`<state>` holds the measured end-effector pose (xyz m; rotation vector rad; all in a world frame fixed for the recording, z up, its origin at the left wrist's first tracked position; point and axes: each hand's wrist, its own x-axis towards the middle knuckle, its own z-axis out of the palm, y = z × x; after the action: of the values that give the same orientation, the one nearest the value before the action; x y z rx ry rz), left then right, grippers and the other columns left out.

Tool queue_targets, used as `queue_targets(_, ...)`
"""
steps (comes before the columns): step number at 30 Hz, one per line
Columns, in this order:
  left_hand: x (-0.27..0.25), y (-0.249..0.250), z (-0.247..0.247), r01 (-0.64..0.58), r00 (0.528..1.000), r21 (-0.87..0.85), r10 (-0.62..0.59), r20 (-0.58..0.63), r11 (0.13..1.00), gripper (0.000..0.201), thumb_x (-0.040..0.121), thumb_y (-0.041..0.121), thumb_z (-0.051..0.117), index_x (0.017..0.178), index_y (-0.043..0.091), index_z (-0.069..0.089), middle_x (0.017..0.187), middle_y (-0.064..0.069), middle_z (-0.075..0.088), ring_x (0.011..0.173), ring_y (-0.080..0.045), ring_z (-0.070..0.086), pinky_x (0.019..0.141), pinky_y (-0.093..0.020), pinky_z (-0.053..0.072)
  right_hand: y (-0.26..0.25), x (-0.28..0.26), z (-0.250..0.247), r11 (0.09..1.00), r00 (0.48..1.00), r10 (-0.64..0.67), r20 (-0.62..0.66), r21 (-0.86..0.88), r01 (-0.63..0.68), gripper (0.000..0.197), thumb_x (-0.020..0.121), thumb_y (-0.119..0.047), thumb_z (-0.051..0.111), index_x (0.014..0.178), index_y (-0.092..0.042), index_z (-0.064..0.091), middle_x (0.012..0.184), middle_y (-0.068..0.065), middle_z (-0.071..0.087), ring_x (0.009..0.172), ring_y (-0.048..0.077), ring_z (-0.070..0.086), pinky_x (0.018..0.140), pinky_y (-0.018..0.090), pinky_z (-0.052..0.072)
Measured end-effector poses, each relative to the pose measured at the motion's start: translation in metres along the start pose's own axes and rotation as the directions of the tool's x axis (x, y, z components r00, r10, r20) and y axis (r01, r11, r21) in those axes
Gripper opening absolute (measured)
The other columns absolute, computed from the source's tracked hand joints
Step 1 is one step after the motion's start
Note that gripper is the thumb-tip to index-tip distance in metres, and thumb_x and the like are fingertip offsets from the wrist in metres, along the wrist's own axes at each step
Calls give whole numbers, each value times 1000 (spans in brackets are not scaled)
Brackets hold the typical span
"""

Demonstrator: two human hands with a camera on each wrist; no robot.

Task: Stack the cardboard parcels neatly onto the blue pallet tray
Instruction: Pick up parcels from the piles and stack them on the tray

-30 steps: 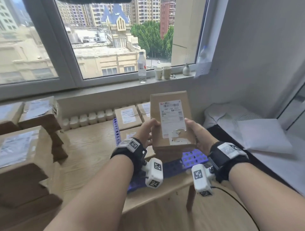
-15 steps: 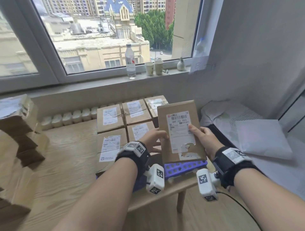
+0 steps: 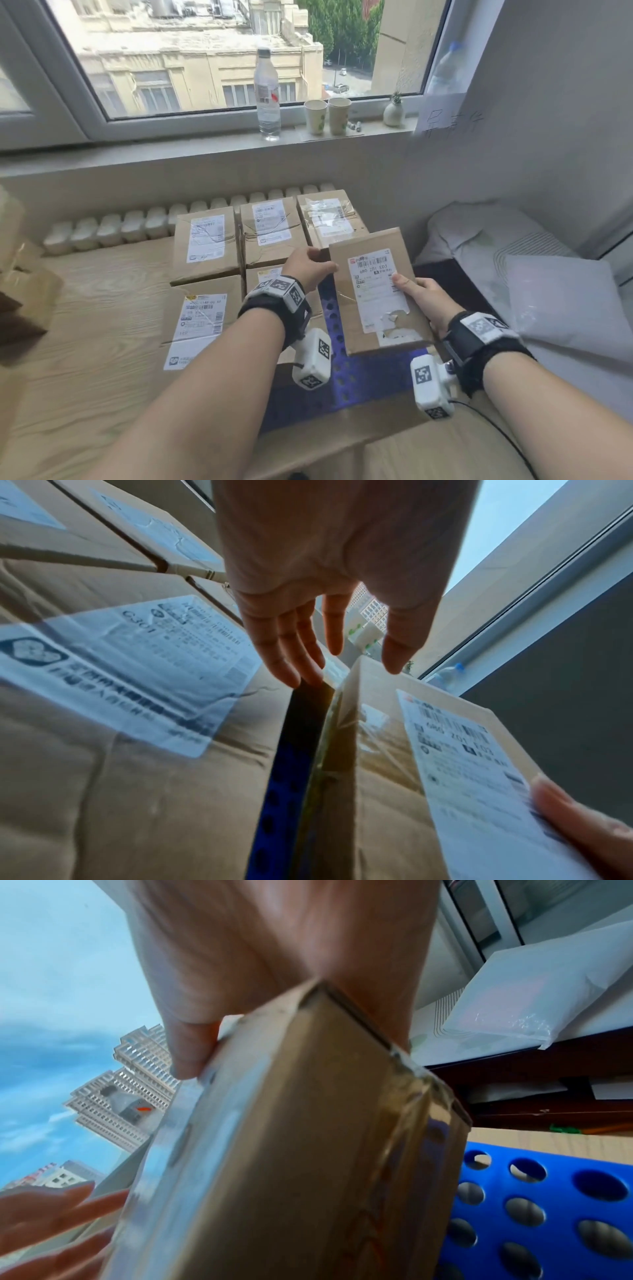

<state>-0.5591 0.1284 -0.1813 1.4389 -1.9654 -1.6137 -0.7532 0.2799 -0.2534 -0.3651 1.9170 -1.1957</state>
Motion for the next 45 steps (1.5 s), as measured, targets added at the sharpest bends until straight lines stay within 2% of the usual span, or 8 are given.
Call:
queue_targets(3,8,-13,6,39,999,99,-37,-21,994,69,77,26,81,136,17,48,129,-8,58,113,-25,60,98,-42,51,4,12,9,999,997,47,59,-14,-46,116,41,-74,84,130,-8,50,115,13,68,95,28,71,80,42,60)
queue_targets(8,13,-25,14,76,995,183,-64,-72,980,82,69,20,87,139,20,46,129,-7,61,116,-24,59,98,-42,50,19,42,13,989,974,139,179,-76,-127,119,34,-77,84,127,-9,54,113,13,70,95,29,72,85,47,58)
queue_targets(12,18,-28,18,59,994,282,-30,-104,958,89,63,16,89,141,21,47,131,-6,57,121,-23,55,102,-39,47,-7,20,25,982,954,149,259,-156,-111,50,83,-51,69,107,-7,67,110,18,71,102,35,69,94,46,54)
queue_targets(15,20,-29,20,57,993,305,-21,-120,951,90,63,14,89,143,20,47,139,-4,52,127,-21,50,106,-36,43,-4,27,26,967,945,177,274,-225,-116,37,90,-49,60,98,-15,69,106,12,73,100,31,69,97,43,52)
queue_targets(21,24,-30,21,76,990,323,-33,-137,943,90,66,16,89,145,22,46,142,-5,47,128,-22,49,105,-35,42,9,41,31,949,947,199,252,-289,-123,77,66,-69,63,126,-21,56,118,0,68,107,24,65,99,49,47)
queue_targets(26,27,-32,22,106,988,297,-65,-144,949,94,62,15,91,144,25,45,140,-5,50,126,-24,51,107,-39,43,-5,41,37,934,965,121,234,-357,-30,63,92,-51,55,139,-11,44,131,5,60,113,25,60,99,43,48)
queue_targets(41,23,-30,27,131,980,338,-70,-186,932,92,69,17,87,147,25,39,142,-8,42,130,-26,45,108,-39,40,-25,41,44,771,973,17,230,-623,134,64,98,-50,41,144,-6,37,141,10,51,126,30,50,106,40,39)
queue_targets(45,18,-25,29,135,980,387,-66,-185,912,81,74,17,81,144,23,43,136,-6,47,121,-23,52,103,-39,46,-36,36,50,711,978,-85,188,-677,192,58,94,-45,50,140,-12,37,136,7,53,117,29,56,97,39,46)
